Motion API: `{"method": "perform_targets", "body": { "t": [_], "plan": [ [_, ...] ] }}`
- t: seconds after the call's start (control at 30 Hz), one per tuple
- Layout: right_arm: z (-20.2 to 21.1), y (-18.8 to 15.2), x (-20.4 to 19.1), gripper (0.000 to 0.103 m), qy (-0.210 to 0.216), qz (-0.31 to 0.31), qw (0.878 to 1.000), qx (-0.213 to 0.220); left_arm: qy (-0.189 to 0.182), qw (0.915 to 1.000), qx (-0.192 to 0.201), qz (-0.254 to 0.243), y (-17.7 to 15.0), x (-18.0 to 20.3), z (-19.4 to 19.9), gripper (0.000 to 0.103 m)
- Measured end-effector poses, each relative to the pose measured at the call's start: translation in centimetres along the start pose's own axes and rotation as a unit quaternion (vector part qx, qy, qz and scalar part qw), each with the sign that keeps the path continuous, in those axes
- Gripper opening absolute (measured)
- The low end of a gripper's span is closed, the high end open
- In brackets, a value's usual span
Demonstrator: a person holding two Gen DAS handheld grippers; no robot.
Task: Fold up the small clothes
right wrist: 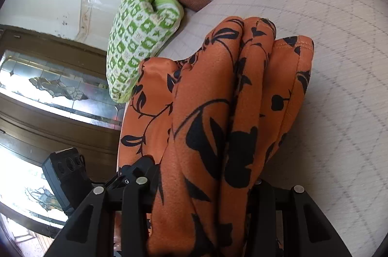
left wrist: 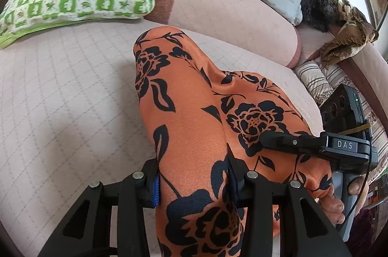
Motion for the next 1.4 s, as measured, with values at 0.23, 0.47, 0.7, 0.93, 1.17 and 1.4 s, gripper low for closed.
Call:
{"method": "perform_targets", "body": {
  "t": [0.23,0.47,0.7,0.93,1.17,1.4],
  "plan": [
    [-0.8,-1.4,-1.4,0.044,-0.004,0.009,1.000,-0.004,0.010,0.9999,0.003,0.002,-0.9,-1.0,1.5,0.043],
    [-1.3,-3.0,-1.4,0.044,-0.010,0.008,1.000,-0.016,0.016,0.9998,-0.004,0.007,-2.4,-1.7,2.6,0.043],
    [-1.6,-4.5,-1.6,0.044,-0.010,0.007,1.000,-0.019,0.025,0.9997,-0.005,0.007,-3.7,-1.9,3.4,0.043],
    [-3.3,-4.9,-1.8,0.044,-0.017,0.006,1.000,-0.023,0.033,0.9992,-0.014,0.015,-4.5,-2.8,3.0,0.044],
    [-4.1,-5.0,-0.3,0.057,-0.046,-0.011,0.998,-0.044,0.065,0.9964,-0.038,0.039,-5.2,-4.6,1.7,0.069],
    [-0.2,-3.9,-1.2,0.066,-0.154,0.029,0.988,-0.006,0.129,0.9911,0.021,0.026,-3.9,-5.7,6.2,0.070]
  ]
}}
Point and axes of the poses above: each gripper's, at about its wrist camera, not at the fingertips, and z roughly against the way its jaws point, x to its right, y to its top, the point moved 10 cm from there along -z, roughly the way its jaws point, and after that the axes turned 1 degree about -y, right-handed, at the moved point
